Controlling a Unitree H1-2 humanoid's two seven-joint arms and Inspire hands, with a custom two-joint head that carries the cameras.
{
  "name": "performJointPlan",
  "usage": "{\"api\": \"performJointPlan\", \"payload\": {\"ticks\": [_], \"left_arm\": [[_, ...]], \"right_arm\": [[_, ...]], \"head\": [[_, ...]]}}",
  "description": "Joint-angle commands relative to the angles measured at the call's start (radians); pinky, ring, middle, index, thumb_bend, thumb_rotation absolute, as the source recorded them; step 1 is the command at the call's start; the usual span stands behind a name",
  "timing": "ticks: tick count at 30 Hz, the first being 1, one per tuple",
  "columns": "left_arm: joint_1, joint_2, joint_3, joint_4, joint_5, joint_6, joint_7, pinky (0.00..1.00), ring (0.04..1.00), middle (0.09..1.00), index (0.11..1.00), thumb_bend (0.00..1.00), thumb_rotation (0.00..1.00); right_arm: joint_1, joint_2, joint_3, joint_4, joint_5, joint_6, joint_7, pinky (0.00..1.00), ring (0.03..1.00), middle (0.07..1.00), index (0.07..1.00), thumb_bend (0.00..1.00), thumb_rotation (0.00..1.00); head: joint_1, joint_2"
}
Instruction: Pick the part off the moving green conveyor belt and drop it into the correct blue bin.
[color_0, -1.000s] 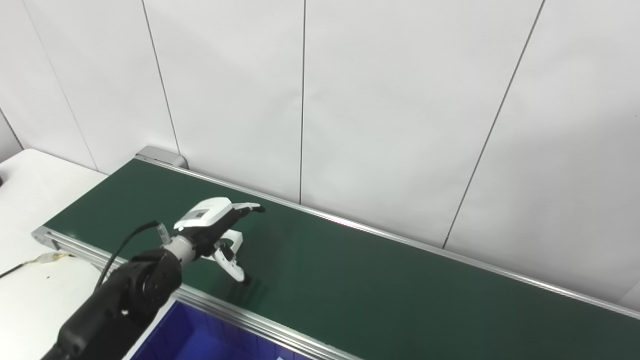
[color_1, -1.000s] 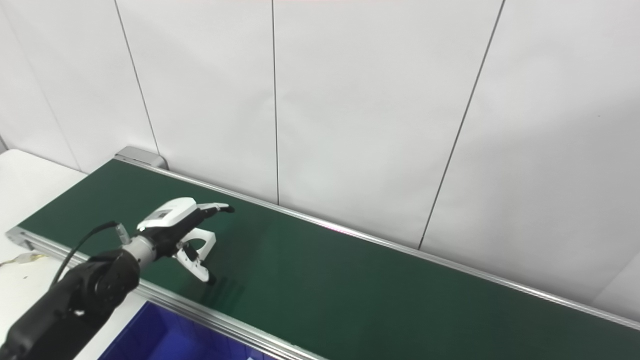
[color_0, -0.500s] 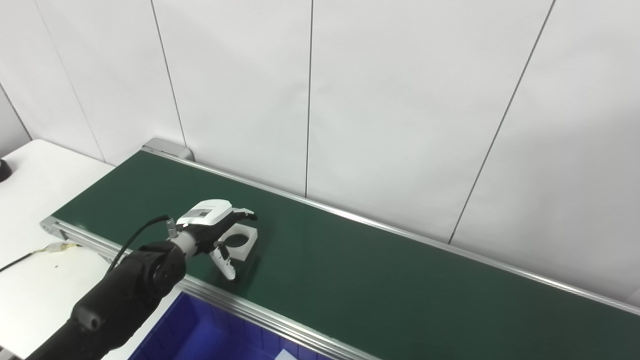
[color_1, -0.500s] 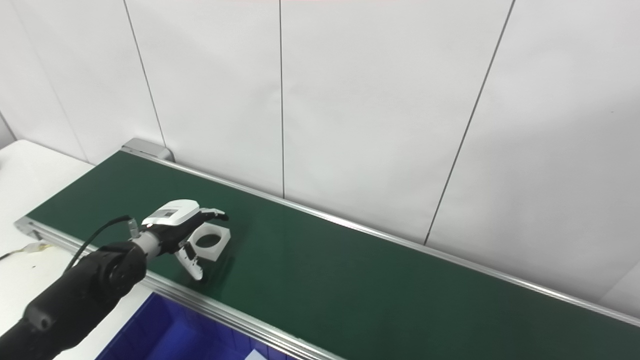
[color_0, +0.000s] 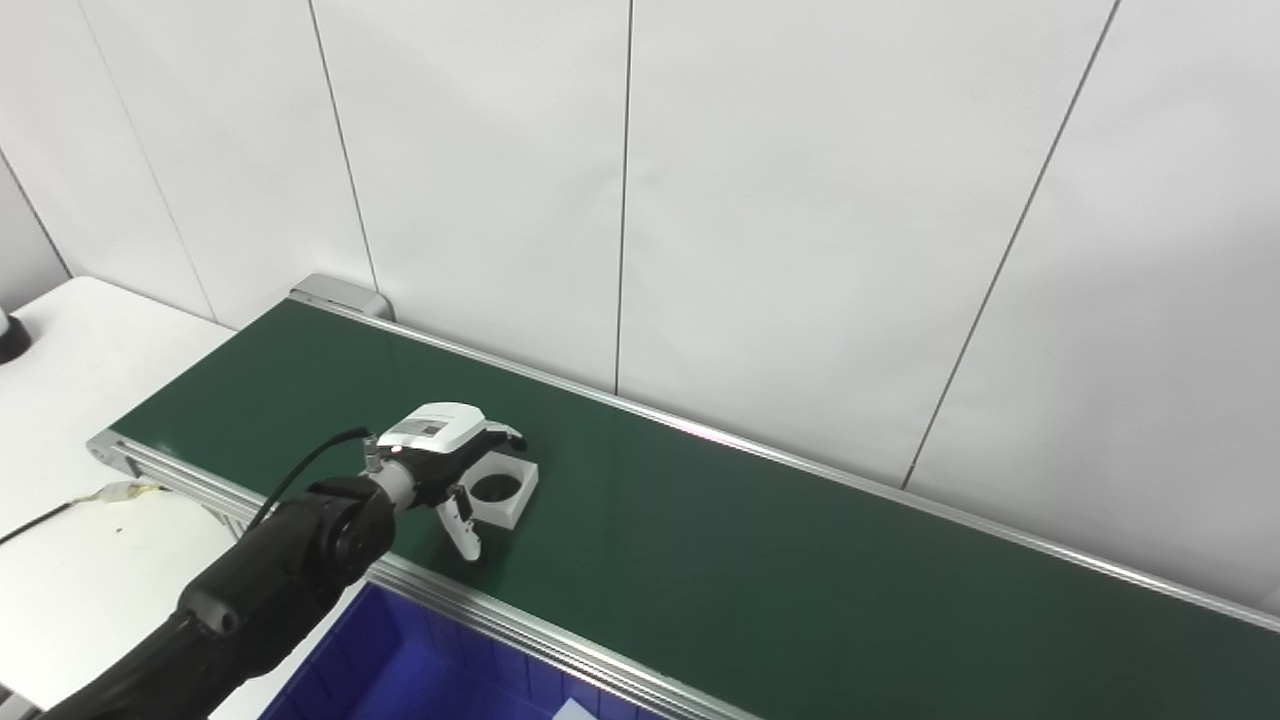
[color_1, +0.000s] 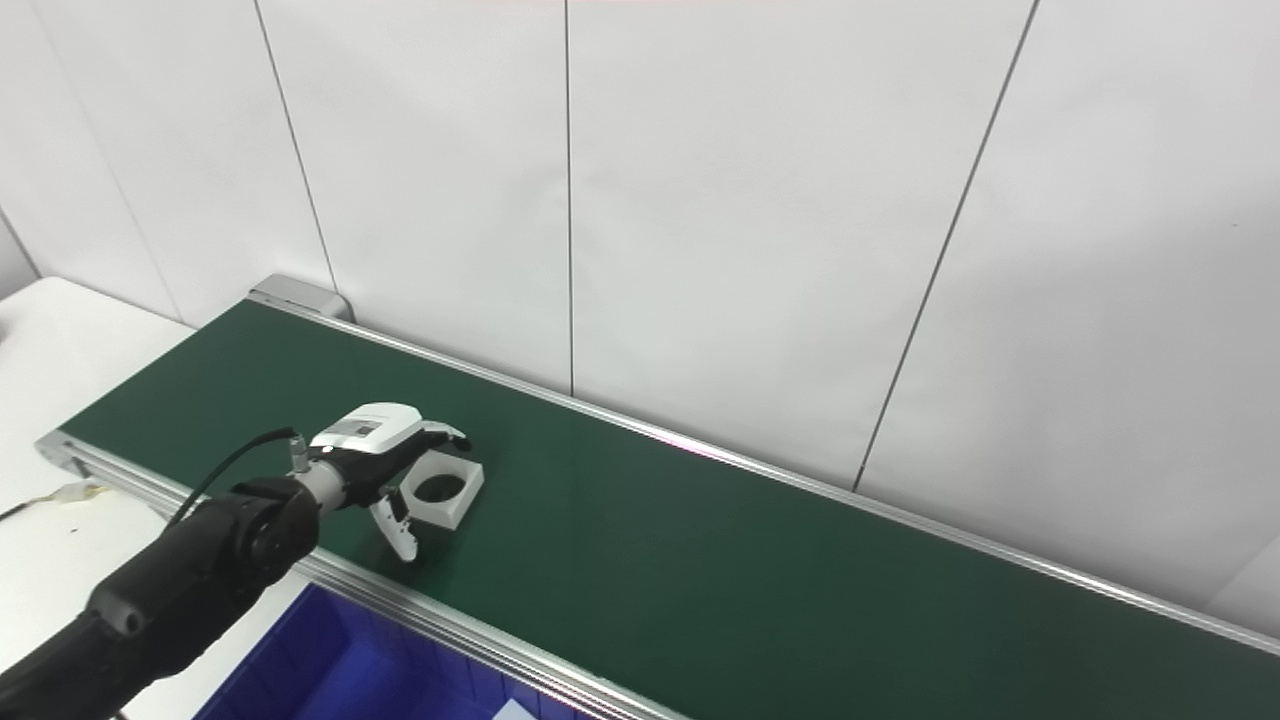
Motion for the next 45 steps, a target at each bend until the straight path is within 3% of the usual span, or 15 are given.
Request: {"api": "performJointPlan", "payload": {"ticks": [1, 11, 20, 26, 30, 32, 33, 34, 36, 40, 45], "left_arm": [[-0.053, 0.022, -0.001, 0.004, 0.015, -0.030, 0.041, 0.76, 0.849, 0.871, 0.840, 0.89, 0.00], [-0.080, -0.002, -0.069, 0.052, 0.054, -0.034, 0.064, 0.71, 0.815, 0.841, 0.820, 0.89, 0.00], [-0.086, -0.010, -0.131, 0.088, 0.092, -0.058, 0.092, 0.74, 0.812, 0.829, 0.809, 0.87, 0.00], [-0.082, -0.018, -0.158, 0.111, 0.091, -0.093, 0.126, 0.68, 0.731, 0.773, 0.759, 0.87, 0.00], [-0.071, -0.023, -0.159, 0.108, 0.069, -0.115, 0.133, 0.67, 0.704, 0.723, 0.707, 0.81, 0.00], [-0.069, -0.027, -0.153, 0.108, 0.048, -0.118, 0.121, 0.68, 0.642, 0.656, 0.666, 0.76, 0.00], [-0.068, -0.028, -0.152, 0.107, 0.041, -0.119, 0.118, 0.65, 0.595, 0.560, 0.640, 0.63, 0.00], [-0.067, -0.030, -0.147, 0.105, 0.026, -0.119, 0.109, 0.65, 0.579, 0.528, 0.632, 0.59, 0.00], [-0.068, -0.032, -0.142, 0.103, 0.002, -0.118, 0.095, 0.41, 0.415, 0.489, 0.568, 0.51, 0.00], [-0.071, -0.028, -0.136, 0.109, -0.035, -0.121, 0.069, 0.36, 0.387, 0.474, 0.548, 0.50, 0.00], [-0.068, -0.027, -0.128, 0.101, -0.058, -0.112, 0.054, 0.37, 0.393, 0.478, 0.543, 0.50, 0.00]], "right_arm": [[0.001, 0.002, -0.004, -0.033, 0.005, -0.011, 0.001, 0.83, 0.869, 0.909, 0.990, 0.60, 0.78], [0.003, 0.010, 0.000, -0.034, 0.015, -0.015, 0.003, 0.83, 0.868, 0.909, 0.987, 0.60, 0.76], [0.006, 0.011, 0.000, -0.040, 0.011, -0.016, 0.003, 0.83, 0.870, 0.909, 0.988, 0.61, 0.77], [0.007, 0.012, 0.000, -0.040, 0.015, -0.023, 0.002, 0.82, 0.869, 0.909, 0.992, 0.61, 0.78], [0.011, 0.013, -0.001, -0.051, 0.014, -0.015, 0.002, 0.82, 0.871, 0.911, 0.996, 0.61, 0.78], [0.013, 0.012, -0.001, -0.052, 0.019, -0.016, 0.003, 0.83, 0.873, 0.914, 0.999, 0.62, 0.79], [0.014, 0.012, 0.000, -0.052, 0.021, -0.017, 0.004, 0.83, 0.875, 0.915, 1.000, 0.62, 0.79], [0.014, 0.011, 0.000, -0.051, 0.021, -0.019, 0.004, 0.83, 0.876, 0.916, 1.000, 0.62, 0.79], [0.014, 0.010, 0.000, -0.049, 0.023, -0.020, 0.006, 0.83, 0.876, 0.917, 1.000, 0.61, 0.79], [0.013, 0.009, -0.002, -0.048, 0.024, -0.022, 0.006, 0.83, 0.875, 0.916, 1.000, 0.61, 0.79], [0.010, 0.009, -0.004, -0.047, 0.026, -0.024, 0.006, 0.82, 0.869, 0.913, 0.999, 0.60, 0.78]], "head": [[-0.003, -0.002], [-0.012, 0.003], [-0.016, 0.008], [-0.017, 0.010], [-0.019, 0.015], [-0.020, 0.015], [-0.020, 0.015], [-0.020, 0.017], [-0.020, 0.017], [-0.022, 0.020], [-0.026, 0.020]]}}
